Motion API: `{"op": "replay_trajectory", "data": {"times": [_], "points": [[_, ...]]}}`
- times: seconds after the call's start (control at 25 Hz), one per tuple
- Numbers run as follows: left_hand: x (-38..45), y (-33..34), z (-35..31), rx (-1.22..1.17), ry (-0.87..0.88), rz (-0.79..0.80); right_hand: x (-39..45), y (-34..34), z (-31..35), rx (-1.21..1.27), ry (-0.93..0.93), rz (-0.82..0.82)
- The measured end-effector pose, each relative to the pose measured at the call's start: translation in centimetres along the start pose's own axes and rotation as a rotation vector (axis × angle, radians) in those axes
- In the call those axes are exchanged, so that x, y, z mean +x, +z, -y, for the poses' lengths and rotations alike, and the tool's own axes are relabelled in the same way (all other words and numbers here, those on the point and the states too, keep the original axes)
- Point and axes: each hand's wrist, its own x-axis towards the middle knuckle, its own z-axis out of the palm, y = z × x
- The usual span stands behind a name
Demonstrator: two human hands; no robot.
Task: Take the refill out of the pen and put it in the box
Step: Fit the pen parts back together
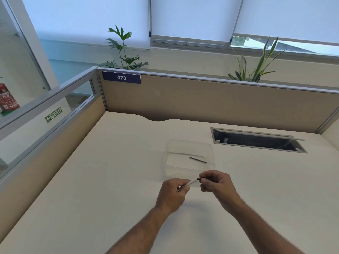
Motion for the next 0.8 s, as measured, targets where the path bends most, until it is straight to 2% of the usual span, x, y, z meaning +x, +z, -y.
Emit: {"op": "replay_trajectory", "data": {"times": [0.4, 0.8], "points": [[0.0, 0.3, 0.5, 0.049, 0.002, 0.033, 0.2, -0.5, -0.3, -0.115, -0.033, 0.061], [-0.5, 0.0, 0.5, 0.119, 0.03, 0.108, 0.0, -1.1, 0.7, -0.396, -0.044, 0.269]]}}
